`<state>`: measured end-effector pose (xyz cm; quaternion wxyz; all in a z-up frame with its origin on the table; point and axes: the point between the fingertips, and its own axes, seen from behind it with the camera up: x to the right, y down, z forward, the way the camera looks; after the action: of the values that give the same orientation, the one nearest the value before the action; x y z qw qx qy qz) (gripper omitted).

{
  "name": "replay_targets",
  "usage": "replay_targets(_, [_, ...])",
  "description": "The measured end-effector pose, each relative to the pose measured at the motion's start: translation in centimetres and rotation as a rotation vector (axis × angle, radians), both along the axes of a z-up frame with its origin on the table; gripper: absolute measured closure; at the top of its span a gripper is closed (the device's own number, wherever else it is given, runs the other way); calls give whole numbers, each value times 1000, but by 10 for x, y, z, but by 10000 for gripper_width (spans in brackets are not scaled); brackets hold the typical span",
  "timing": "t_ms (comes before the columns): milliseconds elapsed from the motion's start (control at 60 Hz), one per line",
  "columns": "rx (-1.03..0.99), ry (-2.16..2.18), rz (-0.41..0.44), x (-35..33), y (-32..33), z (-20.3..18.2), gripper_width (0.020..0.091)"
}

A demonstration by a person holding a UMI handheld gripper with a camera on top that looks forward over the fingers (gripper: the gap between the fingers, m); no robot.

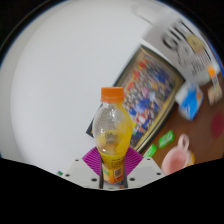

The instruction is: Pour water

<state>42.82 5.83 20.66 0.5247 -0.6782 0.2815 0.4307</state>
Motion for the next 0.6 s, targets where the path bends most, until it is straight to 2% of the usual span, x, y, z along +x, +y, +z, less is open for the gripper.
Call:
replay_targets(100, [77,-338,-48,59,-7,14,842])
replay_targets(217, [62,-700,-125,122,-9,-8,841])
replay_targets(383, [-57,-998,-146,206,-13,-98,842])
replay_targets(483, [-124,-1022,-123,234,-19,-157,843])
replay_targets(600, [-170,-1010,-107,250,-26,-205,843])
